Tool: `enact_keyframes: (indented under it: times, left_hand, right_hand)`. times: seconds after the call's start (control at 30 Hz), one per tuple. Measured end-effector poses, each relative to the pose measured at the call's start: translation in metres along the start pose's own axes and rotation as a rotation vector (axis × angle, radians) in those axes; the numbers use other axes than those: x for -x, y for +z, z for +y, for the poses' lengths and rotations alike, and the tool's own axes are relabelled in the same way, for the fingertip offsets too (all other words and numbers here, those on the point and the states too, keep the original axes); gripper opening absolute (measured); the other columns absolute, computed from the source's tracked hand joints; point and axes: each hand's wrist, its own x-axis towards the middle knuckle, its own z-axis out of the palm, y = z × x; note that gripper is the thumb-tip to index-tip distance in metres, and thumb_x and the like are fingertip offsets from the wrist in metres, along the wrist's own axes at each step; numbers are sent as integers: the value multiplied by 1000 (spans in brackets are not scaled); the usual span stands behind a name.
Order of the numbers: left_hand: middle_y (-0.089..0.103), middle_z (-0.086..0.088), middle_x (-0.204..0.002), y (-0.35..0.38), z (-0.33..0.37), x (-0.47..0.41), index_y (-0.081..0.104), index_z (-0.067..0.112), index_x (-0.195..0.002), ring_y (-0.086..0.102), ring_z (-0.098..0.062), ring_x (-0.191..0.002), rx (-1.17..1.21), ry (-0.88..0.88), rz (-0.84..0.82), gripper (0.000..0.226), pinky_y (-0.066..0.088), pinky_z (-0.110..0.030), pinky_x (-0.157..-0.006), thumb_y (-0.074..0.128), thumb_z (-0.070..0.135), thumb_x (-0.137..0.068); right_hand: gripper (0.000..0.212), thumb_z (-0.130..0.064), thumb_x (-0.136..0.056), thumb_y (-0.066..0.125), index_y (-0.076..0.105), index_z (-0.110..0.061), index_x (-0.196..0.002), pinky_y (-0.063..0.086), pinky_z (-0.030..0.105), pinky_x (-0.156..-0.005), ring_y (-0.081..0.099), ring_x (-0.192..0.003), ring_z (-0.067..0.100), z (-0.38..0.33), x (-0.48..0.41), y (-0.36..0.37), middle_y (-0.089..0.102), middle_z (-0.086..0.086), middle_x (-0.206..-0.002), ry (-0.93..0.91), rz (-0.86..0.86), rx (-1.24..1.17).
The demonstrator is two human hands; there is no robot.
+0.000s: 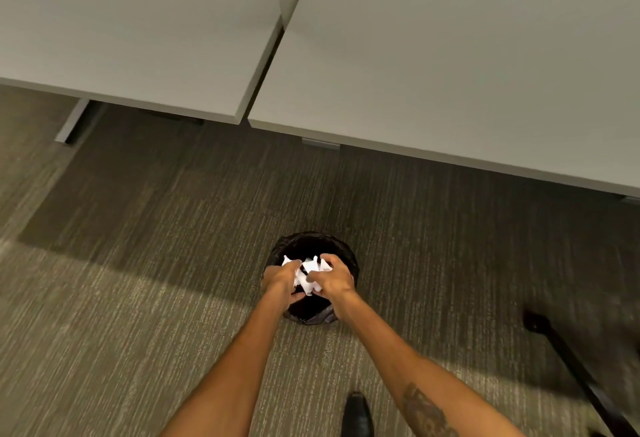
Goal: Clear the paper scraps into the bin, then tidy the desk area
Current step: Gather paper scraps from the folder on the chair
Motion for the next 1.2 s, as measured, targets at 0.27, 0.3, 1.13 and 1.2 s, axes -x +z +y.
enact_keyframes:
  times: [0.27, 0.3, 1.13, 1.2]
  left_hand:
    - [54, -21, -137, -8, -12, -3, 52, 5, -137, 54, -41, -123, -96, -46, 71, 53, 57, -55, -83, 69, 29, -92]
    - [56, -21, -136, -7, -15, 0, 52, 5, -137, 56, -41, -121, -117, -39, 80, 53, 58, -55, -84, 68, 29, -93]
    - [-10, -9, -168, 117, -100, 208, 0, 16, -160, -9, -33, -154, -1270, 1001, 330, 66, 1, -53, -125, 33, 37, -106]
    - [-15, -9, -167, 133, -109, 225, -5, 16, -159, -13, -31, -154, -1293, 1060, 305, 67, -1, -52, -125, 30, 37, -107]
  right_hand:
    - [65, -9, -90, 69, 45, -25, -148, 58, 36, -90, 63, -103, 14, 1, 3, -10, 55, 5, -136, -32, -74, -34]
    - [64, -11, -91, 68, 44, -26, -148, 57, 37, -92, 63, -107, 15, 3, 6, -14, 56, 5, -137, -43, -70, -14]
    - [62, -47, -104, 35, 11, -32, -159, -5, 45, -122, -7, -155, 19, 54, 139, -211, 3, 0, -169, -599, 297, 805]
    - [63, -51, -103, 30, 7, -32, -159, -10, 45, -120, -13, -153, 19, 59, 150, -236, -2, 0, -168, -621, 352, 857]
